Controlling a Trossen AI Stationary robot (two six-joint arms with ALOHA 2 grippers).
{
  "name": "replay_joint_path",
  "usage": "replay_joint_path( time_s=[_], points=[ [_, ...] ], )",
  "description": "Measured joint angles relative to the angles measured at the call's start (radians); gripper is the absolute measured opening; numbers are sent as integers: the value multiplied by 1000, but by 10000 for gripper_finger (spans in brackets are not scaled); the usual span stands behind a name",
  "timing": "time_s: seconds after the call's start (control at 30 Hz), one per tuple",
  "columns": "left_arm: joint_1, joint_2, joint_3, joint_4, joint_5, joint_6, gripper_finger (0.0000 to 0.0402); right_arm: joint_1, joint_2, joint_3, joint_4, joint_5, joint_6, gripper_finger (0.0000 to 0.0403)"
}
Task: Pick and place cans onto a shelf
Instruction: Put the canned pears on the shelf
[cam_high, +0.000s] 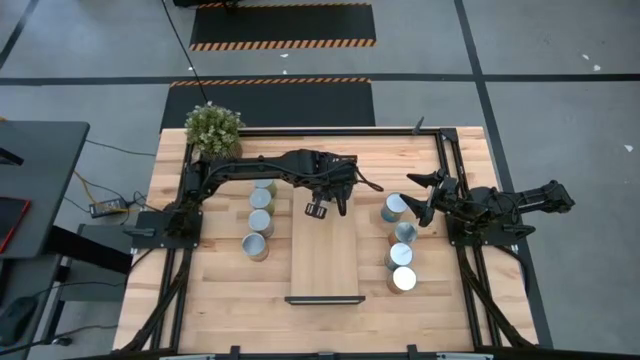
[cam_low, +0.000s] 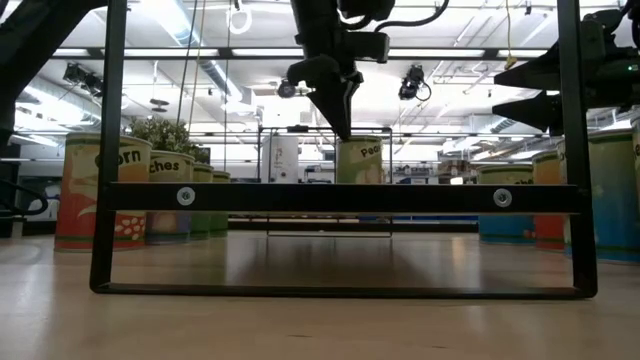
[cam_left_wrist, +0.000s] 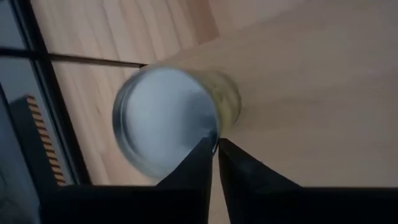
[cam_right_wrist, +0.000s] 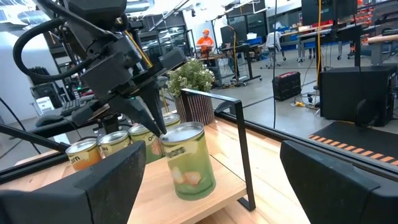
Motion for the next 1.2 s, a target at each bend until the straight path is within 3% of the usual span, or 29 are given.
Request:
replay_joint_path(
  time_s=[0.2, 0.63, 0.77, 1.07, 1.2],
  points=[
    [-3, 0, 0, 3, -1, -90, 4, 0, 0, 0, 0, 0, 0, 378],
    [-29, 0, 0, 25, -21, -111, 25, 0, 0, 0, 0, 0, 0, 378],
    [-35, -2, 0, 47, -23, -113, 56, 0, 0, 0, 0, 0, 0, 378],
    [-47, -15, 0, 50, -31, -114, 166, 0, 0, 0, 0, 0, 0, 378],
    [-59, -59, 0, 8, -66, -88, 190, 0, 0, 0, 0, 0, 0, 378]
  ],
)
